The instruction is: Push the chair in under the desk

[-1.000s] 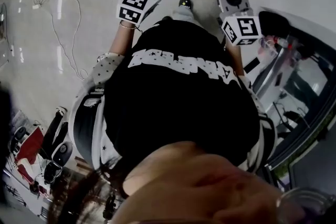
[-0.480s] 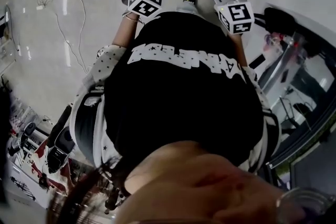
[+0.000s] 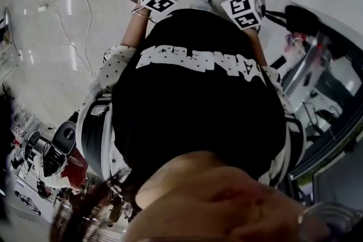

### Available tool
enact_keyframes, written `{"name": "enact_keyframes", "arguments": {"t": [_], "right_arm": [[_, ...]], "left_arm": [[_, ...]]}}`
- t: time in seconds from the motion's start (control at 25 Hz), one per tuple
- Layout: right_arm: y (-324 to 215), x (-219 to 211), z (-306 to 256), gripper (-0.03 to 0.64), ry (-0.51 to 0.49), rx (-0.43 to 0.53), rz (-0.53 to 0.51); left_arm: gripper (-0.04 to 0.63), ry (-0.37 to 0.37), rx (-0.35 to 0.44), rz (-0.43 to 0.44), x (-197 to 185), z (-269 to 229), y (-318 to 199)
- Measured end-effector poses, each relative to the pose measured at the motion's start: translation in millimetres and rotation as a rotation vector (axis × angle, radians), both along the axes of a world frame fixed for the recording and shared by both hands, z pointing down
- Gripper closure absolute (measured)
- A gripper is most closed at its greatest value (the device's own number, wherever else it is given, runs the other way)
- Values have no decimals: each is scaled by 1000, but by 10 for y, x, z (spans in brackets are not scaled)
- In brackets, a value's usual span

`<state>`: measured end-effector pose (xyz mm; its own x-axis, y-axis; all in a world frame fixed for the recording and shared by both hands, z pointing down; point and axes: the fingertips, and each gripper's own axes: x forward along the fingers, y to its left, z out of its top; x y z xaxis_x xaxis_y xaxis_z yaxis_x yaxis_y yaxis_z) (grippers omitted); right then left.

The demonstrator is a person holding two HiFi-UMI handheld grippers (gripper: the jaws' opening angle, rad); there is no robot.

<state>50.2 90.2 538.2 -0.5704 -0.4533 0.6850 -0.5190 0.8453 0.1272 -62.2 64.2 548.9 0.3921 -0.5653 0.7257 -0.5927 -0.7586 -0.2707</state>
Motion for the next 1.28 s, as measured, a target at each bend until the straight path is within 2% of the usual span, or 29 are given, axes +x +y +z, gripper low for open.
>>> {"name": "enact_keyframes", "arguments": {"t": [0.4, 0.68, 0.8, 1.04, 1.28], "right_arm": [[-59, -8, 178, 482, 115, 13, -55], [-39, -20, 178, 483, 113, -10, -82], [-44, -21, 178, 482, 108, -18, -100], [-40, -41, 201, 479, 121, -21, -113], [-60, -45, 199, 482, 123, -13, -92]], "left_arm": [[411, -31, -25, 32, 50, 81, 36], [416, -59, -34, 86, 72, 82, 83], [416, -43, -49, 55, 65, 46, 84], [414, -105, -28, 72, 55, 85, 78], [417, -106, -12, 58, 46, 105, 43]]}}
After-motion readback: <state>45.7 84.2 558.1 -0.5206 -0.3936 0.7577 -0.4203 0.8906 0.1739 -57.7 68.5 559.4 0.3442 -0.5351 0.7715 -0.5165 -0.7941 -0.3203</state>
